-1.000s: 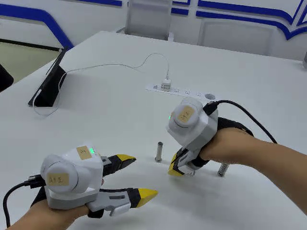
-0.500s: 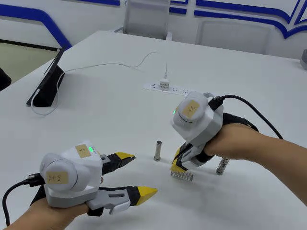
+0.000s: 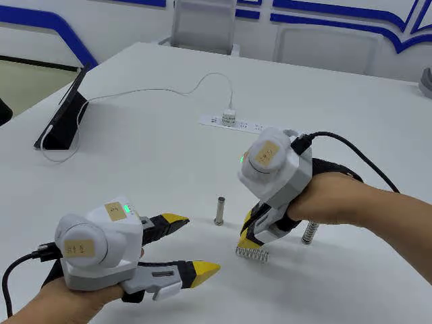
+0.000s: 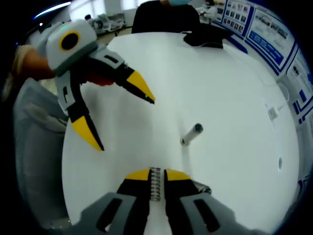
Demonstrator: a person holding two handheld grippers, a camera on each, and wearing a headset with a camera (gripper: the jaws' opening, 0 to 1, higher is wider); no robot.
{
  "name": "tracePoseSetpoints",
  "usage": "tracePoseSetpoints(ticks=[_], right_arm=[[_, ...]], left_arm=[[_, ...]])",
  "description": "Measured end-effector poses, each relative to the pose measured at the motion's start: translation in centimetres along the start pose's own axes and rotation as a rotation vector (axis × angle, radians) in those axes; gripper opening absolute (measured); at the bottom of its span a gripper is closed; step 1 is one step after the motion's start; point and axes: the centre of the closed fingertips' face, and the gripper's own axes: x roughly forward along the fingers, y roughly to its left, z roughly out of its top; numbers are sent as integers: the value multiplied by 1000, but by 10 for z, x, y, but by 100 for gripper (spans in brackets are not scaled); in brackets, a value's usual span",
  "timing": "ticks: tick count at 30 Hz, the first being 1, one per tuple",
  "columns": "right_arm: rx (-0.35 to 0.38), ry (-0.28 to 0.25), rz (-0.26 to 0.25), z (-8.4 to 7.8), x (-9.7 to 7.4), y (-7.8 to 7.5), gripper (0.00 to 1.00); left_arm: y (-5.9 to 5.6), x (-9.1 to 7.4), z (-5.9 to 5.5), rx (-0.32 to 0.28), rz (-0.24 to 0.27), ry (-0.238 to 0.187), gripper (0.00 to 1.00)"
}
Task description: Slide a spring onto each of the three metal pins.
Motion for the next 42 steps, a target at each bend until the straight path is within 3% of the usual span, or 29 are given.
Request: tracePoseSetpoints(ticks=[14,22,28,42], right_arm=[[-33,64,8,-7,18,-1,12],[-28,54,-5,-7,16,-4,12],[-2,2,-17,2,6,-5,12],[75,-216,-25,44,-28,0,12]], left_arm=[[2,-3,0,-5,8,-7,55],[1,-1,0,-5,7,-5,55],[0,0,-1,-4,3,-2,55],[0,1,4,-26,5,-17,54]])
